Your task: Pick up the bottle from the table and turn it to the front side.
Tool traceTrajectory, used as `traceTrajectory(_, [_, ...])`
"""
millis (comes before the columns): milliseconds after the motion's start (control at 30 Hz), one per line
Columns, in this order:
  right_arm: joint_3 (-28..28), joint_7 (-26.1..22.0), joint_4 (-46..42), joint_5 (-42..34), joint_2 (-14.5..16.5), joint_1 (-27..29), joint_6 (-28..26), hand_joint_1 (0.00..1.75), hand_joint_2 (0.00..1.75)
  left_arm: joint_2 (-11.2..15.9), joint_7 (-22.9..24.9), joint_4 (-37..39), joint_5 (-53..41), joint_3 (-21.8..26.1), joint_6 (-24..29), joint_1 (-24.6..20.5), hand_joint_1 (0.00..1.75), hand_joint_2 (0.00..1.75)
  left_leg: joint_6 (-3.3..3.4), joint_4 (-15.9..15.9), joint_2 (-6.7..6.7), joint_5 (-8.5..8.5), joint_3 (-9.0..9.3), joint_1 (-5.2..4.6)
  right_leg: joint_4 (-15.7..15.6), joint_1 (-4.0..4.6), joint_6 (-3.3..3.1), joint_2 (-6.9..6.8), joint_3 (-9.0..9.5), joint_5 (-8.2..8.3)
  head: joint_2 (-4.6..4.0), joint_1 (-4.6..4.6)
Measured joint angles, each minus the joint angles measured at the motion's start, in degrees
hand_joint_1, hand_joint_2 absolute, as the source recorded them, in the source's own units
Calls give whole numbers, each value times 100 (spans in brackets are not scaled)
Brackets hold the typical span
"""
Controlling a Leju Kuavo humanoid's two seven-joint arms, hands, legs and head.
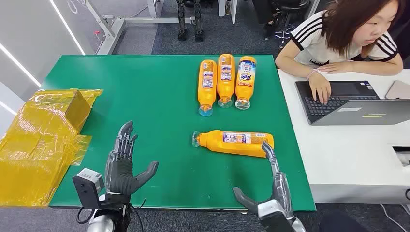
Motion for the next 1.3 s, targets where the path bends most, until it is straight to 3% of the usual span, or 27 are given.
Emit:
traceTrajectory(233, [-288,541,294,1035,-23,-647,424,0,175,-39,-2,2,-46,-46,-74,-3,0,175,0,1,3,0,3,0,1,0,-1,4,3,3,0,-1])
traceTrajectory(533, [-182,1222,1971,558,-569,-2390,1694,0,175,-10,-14,229,133,-187,-307,-288,0,175,2,5,10,9,8,0,2,0,1,8,6,13,0,1])
traceTrajectory(767, [438,1424,3451,190,-999,-3696,2885,0,175,19,58,479,226,-292,-435,-569,0,175,0,6,10,10,6,0,3,0,0,11,3,14,0,-1])
traceTrajectory(900, [877,1385,4102,57,-1165,-4351,3205,0,175,36,81,549,299,-310,-480,-645,0,175,-1,7,4,12,6,0,3,0,0,6,3,14,0,-1])
traceTrajectory(1300, [1722,1392,4920,-186,-1367,-5082,3926,0,175,122,260,658,741,-340,-797,-732,0,175,-1,6,4,11,5,0,3,0,0,8,2,13,0,0])
